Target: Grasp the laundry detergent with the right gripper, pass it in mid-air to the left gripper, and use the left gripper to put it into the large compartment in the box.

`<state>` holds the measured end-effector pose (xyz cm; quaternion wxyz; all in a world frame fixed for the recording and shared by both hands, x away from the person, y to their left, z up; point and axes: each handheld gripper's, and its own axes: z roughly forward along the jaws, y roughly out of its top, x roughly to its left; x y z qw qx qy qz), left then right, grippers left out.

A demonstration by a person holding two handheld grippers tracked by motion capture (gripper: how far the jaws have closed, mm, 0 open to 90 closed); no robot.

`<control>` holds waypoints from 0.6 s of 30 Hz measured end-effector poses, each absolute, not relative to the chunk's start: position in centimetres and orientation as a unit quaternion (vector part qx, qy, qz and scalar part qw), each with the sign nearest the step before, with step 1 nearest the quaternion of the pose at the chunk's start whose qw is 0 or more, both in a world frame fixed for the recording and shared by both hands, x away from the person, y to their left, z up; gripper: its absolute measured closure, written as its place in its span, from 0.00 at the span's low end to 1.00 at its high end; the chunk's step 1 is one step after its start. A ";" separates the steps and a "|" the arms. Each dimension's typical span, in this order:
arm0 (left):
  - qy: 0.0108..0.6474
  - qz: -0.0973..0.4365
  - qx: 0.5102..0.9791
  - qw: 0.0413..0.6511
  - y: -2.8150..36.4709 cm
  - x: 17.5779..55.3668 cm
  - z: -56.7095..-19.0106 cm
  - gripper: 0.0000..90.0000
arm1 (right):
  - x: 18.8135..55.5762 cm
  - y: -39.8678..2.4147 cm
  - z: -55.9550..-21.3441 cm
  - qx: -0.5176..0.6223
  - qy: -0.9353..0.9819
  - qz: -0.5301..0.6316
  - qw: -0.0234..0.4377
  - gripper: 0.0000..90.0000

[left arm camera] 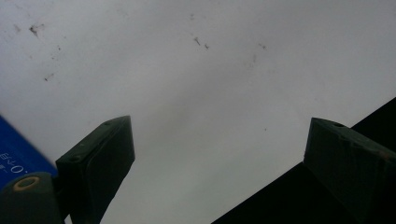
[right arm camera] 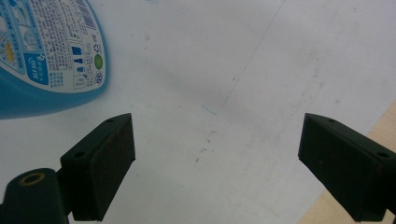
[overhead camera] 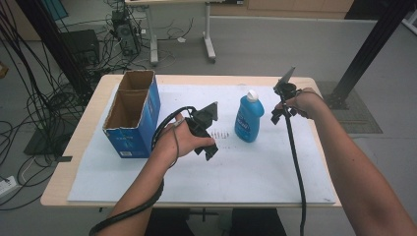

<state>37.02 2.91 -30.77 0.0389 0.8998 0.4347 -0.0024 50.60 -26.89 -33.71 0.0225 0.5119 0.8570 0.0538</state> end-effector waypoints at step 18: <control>0.432 -0.003 0.902 0.030 3.0 37.1 -30.7 0.10 | 50.6 -27.0 -33.5 0.507 0.859 0.056 0.026 0.12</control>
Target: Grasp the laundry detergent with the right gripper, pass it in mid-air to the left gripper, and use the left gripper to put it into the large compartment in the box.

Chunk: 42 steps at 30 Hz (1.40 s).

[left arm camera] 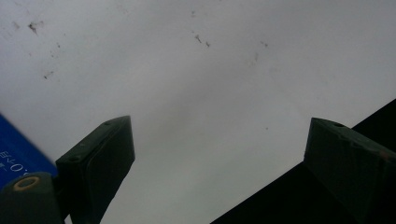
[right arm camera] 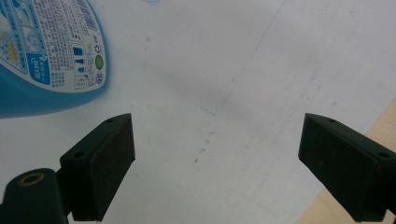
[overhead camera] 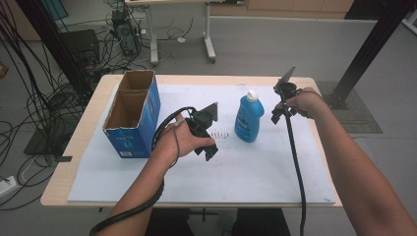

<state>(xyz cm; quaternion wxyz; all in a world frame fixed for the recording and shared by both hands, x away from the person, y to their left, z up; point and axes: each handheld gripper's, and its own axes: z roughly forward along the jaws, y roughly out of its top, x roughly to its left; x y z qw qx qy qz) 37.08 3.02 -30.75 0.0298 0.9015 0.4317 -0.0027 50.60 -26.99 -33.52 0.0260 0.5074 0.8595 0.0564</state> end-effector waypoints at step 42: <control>0.442 -0.001 0.896 0.039 4.1 35.8 -31.3 0.10 | 43.9 -29.0 -33.3 0.482 0.865 0.137 0.037 0.09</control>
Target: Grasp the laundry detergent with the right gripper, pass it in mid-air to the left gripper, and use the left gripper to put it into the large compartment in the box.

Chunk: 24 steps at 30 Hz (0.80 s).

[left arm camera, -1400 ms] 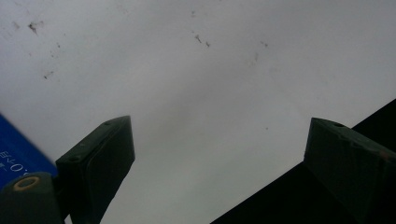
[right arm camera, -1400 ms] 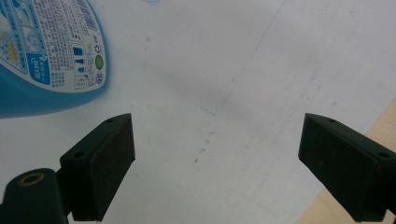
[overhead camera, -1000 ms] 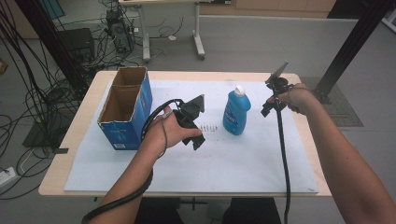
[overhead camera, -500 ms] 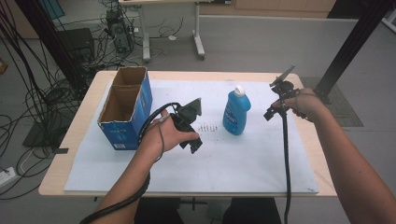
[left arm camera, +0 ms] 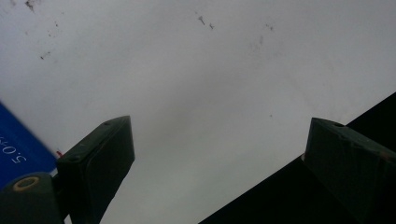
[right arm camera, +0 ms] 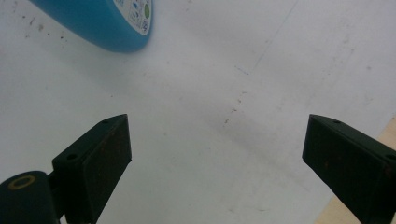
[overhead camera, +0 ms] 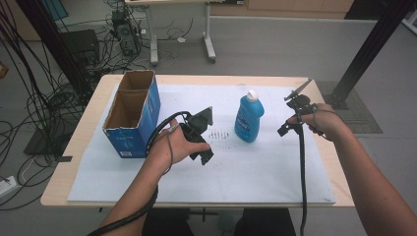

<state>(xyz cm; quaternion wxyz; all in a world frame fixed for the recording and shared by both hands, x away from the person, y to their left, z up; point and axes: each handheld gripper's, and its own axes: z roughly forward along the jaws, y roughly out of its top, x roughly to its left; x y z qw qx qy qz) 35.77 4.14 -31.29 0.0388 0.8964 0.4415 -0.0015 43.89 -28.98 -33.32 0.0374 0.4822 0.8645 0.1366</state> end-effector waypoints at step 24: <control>0.441 -0.007 0.897 0.040 4.2 36.4 -31.5 0.10 | 41.2 -28.4 -36.1 0.478 0.860 0.175 0.039 0.07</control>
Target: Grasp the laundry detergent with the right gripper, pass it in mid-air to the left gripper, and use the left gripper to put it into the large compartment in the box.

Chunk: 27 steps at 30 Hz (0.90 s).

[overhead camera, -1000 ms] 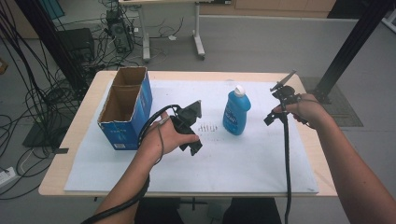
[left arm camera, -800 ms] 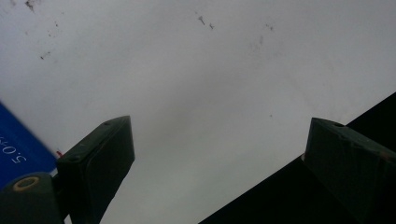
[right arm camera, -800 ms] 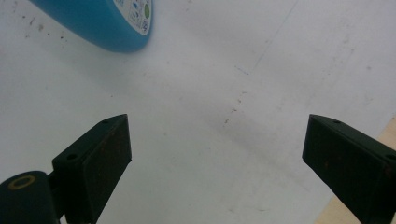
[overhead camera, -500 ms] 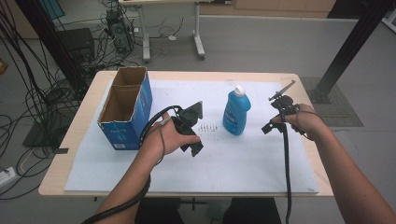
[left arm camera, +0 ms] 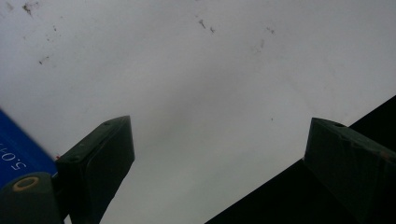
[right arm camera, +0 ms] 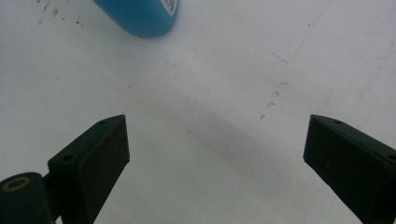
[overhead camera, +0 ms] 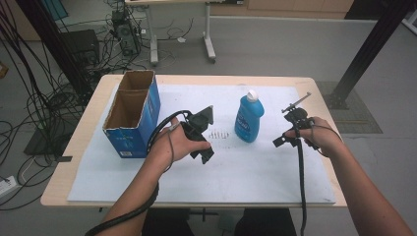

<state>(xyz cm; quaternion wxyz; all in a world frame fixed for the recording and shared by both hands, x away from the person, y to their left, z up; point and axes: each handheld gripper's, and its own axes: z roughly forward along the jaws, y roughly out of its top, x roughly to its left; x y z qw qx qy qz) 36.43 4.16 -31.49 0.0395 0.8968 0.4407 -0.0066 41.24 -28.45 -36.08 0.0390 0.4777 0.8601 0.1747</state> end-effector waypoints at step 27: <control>0.441 -0.009 0.896 0.048 4.3 36.2 -31.3 0.10 | 38.7 -26.5 -38.8 0.452 0.855 0.247 0.054 0.08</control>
